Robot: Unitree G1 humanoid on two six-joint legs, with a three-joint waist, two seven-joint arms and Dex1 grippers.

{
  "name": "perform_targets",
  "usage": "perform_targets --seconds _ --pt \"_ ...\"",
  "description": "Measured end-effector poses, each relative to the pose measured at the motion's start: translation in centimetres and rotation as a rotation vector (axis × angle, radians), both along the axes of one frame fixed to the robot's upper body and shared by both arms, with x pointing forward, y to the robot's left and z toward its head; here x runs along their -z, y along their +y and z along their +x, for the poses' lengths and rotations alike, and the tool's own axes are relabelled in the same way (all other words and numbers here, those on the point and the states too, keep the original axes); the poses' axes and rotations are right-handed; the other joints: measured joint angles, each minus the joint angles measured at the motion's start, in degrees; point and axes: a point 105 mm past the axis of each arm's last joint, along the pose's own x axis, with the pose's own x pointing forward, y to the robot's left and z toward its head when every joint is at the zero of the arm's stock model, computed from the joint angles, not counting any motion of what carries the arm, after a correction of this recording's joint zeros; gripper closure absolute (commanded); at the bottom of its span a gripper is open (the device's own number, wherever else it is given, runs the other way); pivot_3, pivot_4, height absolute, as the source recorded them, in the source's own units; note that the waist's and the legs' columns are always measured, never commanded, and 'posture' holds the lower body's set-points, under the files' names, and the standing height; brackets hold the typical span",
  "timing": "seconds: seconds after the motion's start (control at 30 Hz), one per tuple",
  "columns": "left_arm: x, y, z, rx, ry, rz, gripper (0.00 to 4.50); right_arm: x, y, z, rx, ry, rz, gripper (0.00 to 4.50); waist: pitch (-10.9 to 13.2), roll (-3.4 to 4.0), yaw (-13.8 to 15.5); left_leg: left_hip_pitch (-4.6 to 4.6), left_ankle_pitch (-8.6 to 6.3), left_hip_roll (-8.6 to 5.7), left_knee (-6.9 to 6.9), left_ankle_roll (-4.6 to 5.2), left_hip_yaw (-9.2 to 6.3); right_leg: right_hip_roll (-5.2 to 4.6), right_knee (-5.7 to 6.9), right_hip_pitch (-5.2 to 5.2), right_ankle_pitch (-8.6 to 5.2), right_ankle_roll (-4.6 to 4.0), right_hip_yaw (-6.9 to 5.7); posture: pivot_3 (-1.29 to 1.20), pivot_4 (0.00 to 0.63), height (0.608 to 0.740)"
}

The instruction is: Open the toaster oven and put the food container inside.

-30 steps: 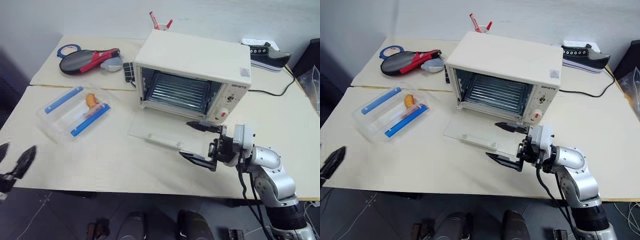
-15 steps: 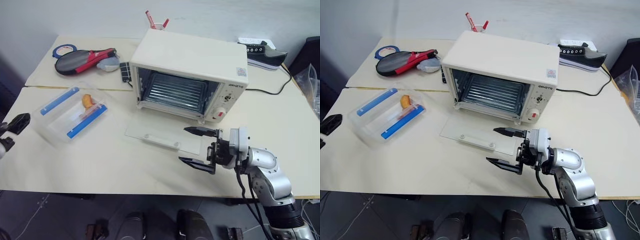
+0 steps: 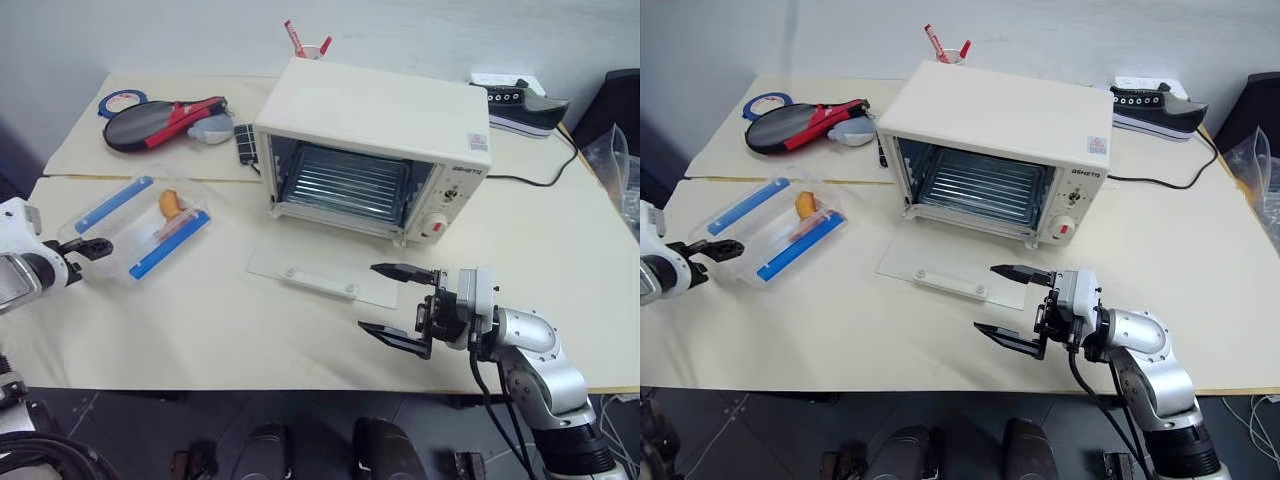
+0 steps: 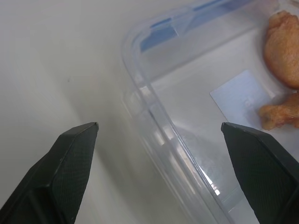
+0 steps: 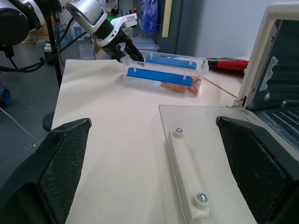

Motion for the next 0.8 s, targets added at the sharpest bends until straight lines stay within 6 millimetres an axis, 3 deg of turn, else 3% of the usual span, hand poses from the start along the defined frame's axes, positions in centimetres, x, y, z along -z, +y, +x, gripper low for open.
perform_targets --seconds 0.33,0.43,0.8 --pt "-0.14 0.96 -0.39 -0.038 0.009 0.019 0.03 -0.05 -0.12 -0.07 0.013 -0.003 -0.006 0.0 0.0 0.0 0.0 0.0 0.0 0.01 -0.01 0.0 0.02 -0.01 0.01 -0.03 0.0 0.0 0.01 0.0 0.15 0.74" --pt "0.07 0.78 -0.34 -0.032 0.01 0.007 0.64 0.0 -0.15 -0.05 0.015 -0.005 -0.014 0.0 0.0 0.0 0.01 0.0 0.0 0.0 0.0 0.0 0.03 -0.02 0.01 -0.03 0.0 0.0 0.02 0.0 0.15 0.74" --pt "-0.27 0.41 -0.4 -0.028 -0.015 -0.011 3.82 -0.13 -0.17 0.1 0.018 -0.014 -0.021 0.0 -0.01 -0.02 -0.14 0.0 0.0 0.03 -0.03 0.0 0.21 -0.01 0.08 -0.19 0.0 0.0 0.11 0.0 0.15 0.74"
